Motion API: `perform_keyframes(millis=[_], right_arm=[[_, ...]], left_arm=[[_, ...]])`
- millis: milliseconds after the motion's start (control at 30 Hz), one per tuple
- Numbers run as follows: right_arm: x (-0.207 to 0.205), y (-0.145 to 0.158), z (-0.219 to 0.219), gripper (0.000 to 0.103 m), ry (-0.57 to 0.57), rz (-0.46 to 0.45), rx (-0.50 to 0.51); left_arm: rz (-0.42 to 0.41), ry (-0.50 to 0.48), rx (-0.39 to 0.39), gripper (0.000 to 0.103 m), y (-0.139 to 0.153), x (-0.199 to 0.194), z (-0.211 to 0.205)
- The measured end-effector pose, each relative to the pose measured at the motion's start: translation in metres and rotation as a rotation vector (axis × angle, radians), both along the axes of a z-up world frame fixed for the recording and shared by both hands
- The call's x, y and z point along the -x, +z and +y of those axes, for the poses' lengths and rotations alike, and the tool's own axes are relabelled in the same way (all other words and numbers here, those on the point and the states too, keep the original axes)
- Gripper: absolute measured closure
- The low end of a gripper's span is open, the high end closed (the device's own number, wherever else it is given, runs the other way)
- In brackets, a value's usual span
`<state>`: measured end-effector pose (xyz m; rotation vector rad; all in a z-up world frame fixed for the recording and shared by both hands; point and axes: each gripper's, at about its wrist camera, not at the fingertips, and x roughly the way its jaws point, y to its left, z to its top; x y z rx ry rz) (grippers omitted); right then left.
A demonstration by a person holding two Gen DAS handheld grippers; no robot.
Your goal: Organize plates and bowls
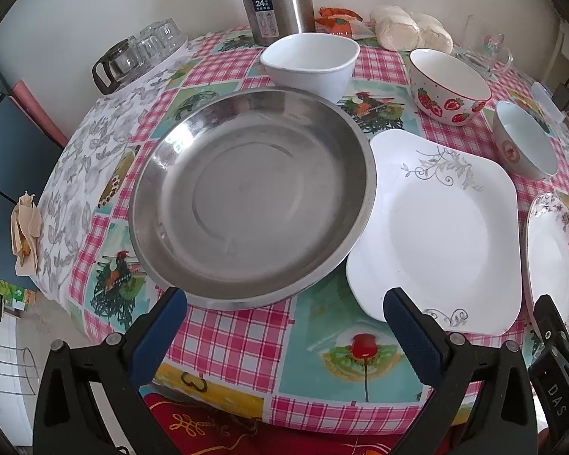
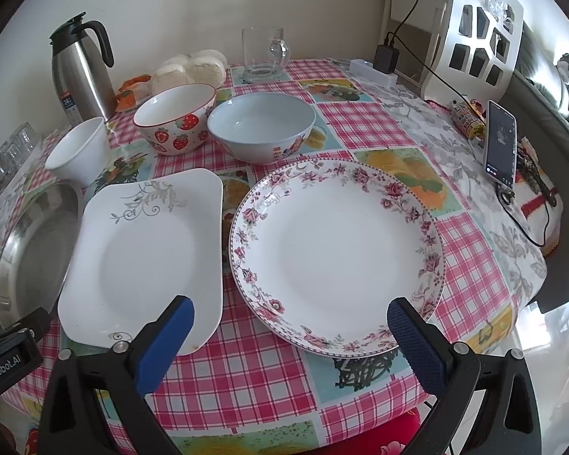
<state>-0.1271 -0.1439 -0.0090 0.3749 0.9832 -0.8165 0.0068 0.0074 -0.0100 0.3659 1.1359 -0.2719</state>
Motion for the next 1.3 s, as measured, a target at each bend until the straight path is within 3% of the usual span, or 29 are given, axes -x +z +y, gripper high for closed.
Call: perform_keyframes(millis=[1300], right_arm=[[-0.0018,-0.0003,0.0028,0.000,0.011,0.006,0.005]], left_arm=[[0.011,0.013,-0.002,0.000,-0.0036,0.0009,-0.0031]])
